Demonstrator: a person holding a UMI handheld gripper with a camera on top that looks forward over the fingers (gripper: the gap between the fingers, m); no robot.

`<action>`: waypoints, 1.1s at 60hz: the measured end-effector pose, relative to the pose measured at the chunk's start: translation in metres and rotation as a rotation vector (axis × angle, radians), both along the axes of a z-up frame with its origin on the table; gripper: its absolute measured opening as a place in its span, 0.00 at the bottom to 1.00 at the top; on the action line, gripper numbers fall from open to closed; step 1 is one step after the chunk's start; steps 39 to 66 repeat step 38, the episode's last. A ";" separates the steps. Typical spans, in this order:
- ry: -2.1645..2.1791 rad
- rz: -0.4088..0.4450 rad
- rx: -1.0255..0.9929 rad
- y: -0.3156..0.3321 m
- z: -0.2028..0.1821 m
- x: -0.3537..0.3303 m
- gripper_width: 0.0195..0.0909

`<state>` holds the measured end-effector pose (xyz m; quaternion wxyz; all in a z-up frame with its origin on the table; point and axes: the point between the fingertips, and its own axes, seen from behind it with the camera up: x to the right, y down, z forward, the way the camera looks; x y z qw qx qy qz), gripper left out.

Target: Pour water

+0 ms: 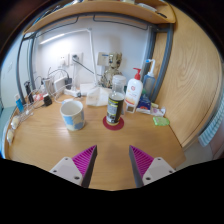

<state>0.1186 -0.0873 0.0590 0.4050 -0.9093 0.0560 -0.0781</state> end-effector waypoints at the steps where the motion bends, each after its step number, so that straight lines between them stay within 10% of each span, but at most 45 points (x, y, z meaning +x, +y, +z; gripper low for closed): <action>1: 0.001 0.012 -0.010 -0.007 0.001 -0.001 0.60; 66: 0.101 0.037 -0.061 -0.113 0.038 -0.085 0.61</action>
